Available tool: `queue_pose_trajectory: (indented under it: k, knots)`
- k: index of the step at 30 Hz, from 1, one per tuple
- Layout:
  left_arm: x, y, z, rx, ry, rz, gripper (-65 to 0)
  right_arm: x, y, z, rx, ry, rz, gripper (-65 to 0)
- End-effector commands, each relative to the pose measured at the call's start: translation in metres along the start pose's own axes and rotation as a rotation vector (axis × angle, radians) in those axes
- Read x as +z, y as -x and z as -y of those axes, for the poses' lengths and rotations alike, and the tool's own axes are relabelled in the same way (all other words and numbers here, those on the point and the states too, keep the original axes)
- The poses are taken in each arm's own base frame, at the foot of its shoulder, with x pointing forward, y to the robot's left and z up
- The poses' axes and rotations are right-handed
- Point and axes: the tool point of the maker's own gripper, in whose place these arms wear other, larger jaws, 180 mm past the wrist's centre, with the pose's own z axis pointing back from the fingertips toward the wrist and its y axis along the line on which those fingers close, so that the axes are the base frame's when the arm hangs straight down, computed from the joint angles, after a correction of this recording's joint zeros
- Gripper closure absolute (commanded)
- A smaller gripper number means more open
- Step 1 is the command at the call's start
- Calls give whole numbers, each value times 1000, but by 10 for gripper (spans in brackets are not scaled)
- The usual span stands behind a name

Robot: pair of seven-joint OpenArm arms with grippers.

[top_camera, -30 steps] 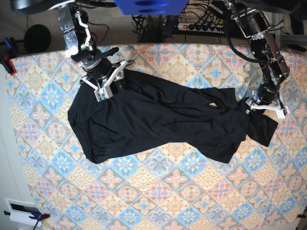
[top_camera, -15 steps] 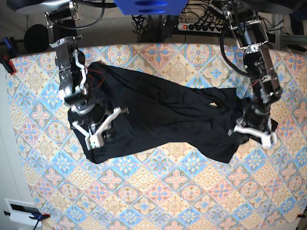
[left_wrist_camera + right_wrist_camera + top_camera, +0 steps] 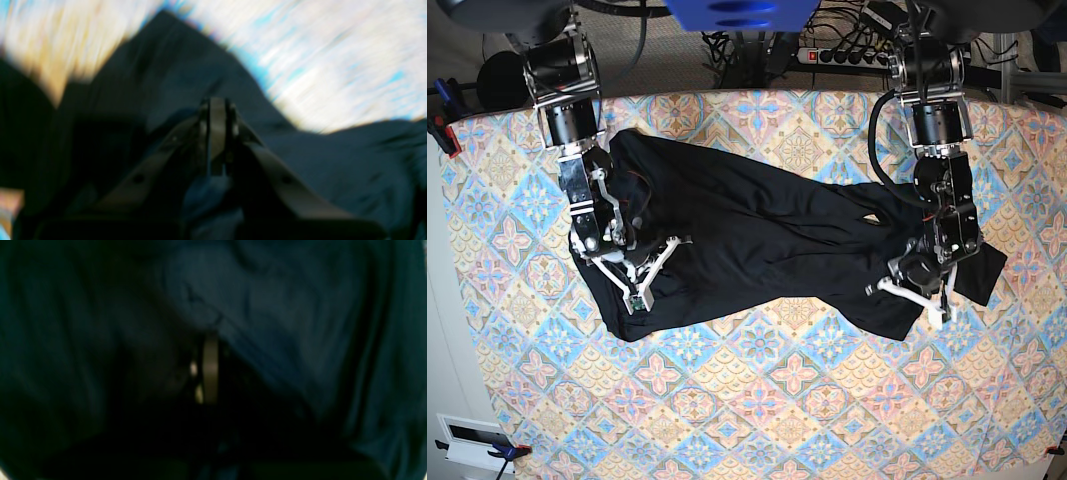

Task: Layout the t-shirt on the table in an organized manner, then fold the t-shirt properly
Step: 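Lower both grippers onto the black shirt and grasp its fabric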

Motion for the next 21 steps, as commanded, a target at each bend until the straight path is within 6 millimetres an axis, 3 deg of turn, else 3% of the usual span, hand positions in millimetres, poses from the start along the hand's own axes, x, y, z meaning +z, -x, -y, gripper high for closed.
queue_pose_trajectory:
  k: [1,5,8,11,13,17,21]
  knots:
    - [4,-16,2,-8,6,40,0,-1,-8,9,7,19,-5,0]
    - [-17,10,-21,12,-60,-39,-1,-27,18,20,-2,40,-46,0]
    - [-29,11,-34,13,-105,-32,-1,-40,27,24,4,52,-61,0]
    - [-40,5,-43,7,-140,1,-1,-54,29,8,-15,29,-58,0]
    - [-46,-2,-48,-10,-170,15,-1,-61,22,-3,-27,13,-52,0]
    - [-57,-22,-53,-34,-217,53,-2,-61,-11,-6,-26,9,4,0]
    - [-63,-42,-53,-18,-250,85,-2,-60,-16,-5,-28,12,13,0]
